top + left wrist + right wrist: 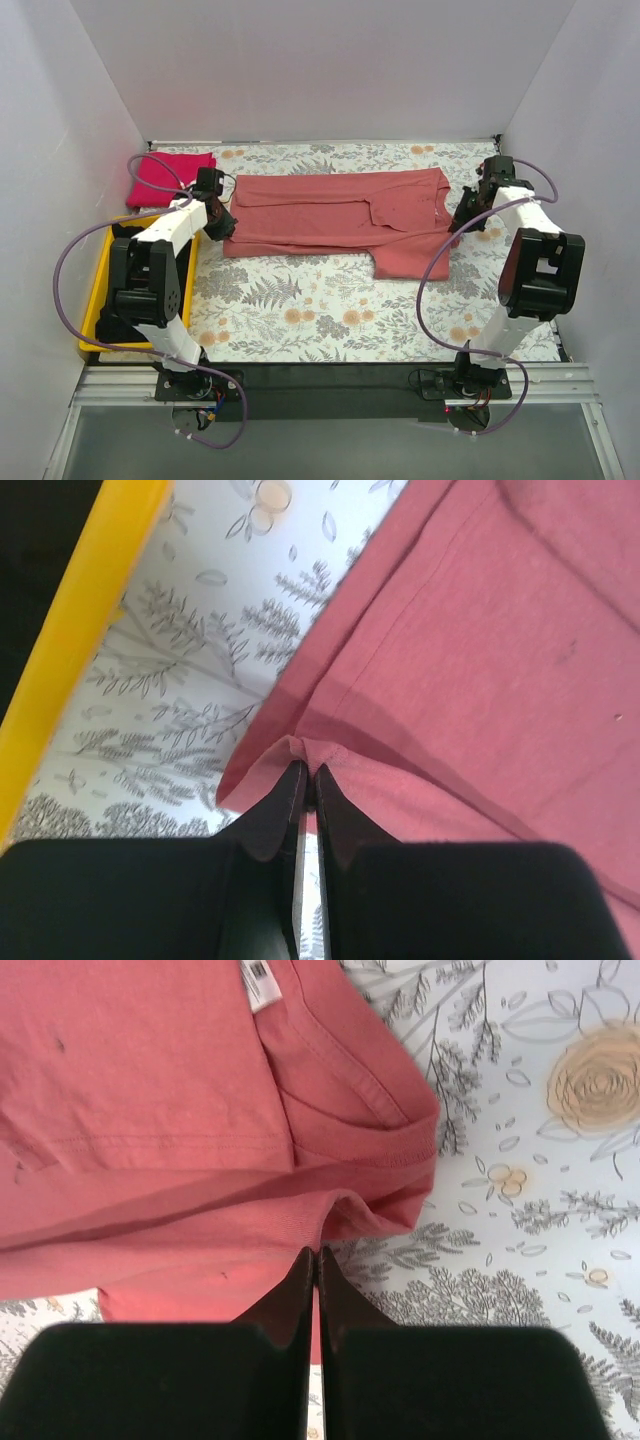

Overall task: Fold and stack the t-shirts
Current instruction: Fold the tshirt

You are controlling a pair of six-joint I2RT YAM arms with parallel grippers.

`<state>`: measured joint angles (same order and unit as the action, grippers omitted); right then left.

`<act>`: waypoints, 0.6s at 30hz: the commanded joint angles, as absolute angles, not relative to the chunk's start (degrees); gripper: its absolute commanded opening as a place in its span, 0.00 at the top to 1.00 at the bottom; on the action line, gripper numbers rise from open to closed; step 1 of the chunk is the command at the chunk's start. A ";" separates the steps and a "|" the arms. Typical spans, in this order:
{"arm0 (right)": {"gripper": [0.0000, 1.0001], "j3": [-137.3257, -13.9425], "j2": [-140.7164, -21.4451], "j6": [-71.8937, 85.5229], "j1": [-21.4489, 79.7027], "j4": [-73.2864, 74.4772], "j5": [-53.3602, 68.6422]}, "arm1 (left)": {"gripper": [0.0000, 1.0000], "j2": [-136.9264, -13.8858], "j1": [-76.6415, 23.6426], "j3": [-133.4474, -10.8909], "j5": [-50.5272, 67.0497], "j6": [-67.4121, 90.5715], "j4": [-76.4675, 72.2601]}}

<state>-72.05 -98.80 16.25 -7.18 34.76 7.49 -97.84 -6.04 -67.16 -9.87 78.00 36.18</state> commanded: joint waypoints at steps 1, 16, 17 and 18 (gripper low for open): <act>0.99 -77.34 -100.98 15.64 -7.56 34.63 9.14 | 1.00 -98.87 -5.19 -70.14 -9.93 77.87 34.72; 0.99 -83.67 -107.75 15.64 -7.47 34.72 9.84 | 1.00 -103.88 -4.92 -73.56 -11.25 78.22 30.94; 0.99 -83.85 -107.93 15.56 -7.47 34.63 9.76 | 1.00 -104.15 -4.92 -73.91 -11.25 78.22 30.68; 0.99 -84.37 -108.36 15.47 -7.38 34.72 9.67 | 1.00 -104.41 -4.92 -74.00 -11.08 78.22 30.59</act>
<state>-80.99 -107.55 16.25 -7.16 35.07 9.65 -104.51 -5.43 -71.48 -9.63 78.26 32.58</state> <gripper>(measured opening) 0.022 0.029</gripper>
